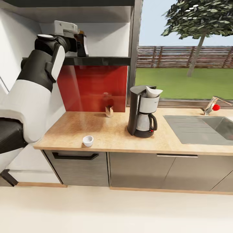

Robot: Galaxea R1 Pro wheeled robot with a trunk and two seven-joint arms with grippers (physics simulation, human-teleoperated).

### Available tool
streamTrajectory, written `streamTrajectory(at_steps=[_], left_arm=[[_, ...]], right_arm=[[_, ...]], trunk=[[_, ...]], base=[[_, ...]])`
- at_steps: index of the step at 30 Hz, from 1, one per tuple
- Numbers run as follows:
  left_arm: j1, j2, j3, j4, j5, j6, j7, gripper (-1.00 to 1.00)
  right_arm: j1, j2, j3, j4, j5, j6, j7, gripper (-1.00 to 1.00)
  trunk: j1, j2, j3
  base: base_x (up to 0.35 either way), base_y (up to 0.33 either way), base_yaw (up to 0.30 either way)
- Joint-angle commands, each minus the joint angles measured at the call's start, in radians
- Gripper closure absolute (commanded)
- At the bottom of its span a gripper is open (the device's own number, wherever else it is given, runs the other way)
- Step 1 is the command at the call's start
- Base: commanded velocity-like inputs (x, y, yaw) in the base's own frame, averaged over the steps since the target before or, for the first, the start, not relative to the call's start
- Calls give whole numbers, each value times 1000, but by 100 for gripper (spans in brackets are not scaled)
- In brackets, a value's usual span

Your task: Set up a coffee station on the kitchen countertop: keep the coffee maker on the countertop, move the bottle of coffee from the kitchen shelf to the counter next to the coffee maker, place a paper coffee filter on top of the coffee maker, put the saucer next to the coffee maker with the coffee cup on the saucer, and place the electric kettle next to the coffee maker.

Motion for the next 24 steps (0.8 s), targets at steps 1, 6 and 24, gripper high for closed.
streamTrajectory(at_steps=[1, 6, 24], left_arm=[[-23, -6, -2, 38, -2, -4, 11, -100], [-97, -27, 2, 171, 0, -73, 72, -100], [-127, -47, 45, 244, 69, -200, 220, -100]], right_arm=[[0, 6, 7, -2, -2, 6, -1, -100], [0, 12, 7, -2, 1, 6, 2, -100], [1, -2, 6, -3, -2, 6, -3, -100]], trunk=[[1, -2, -2], [1, -2, -2], [1, -2, -2]], base=[[0, 0, 0], [0, 0, 0], [0, 0, 0]])
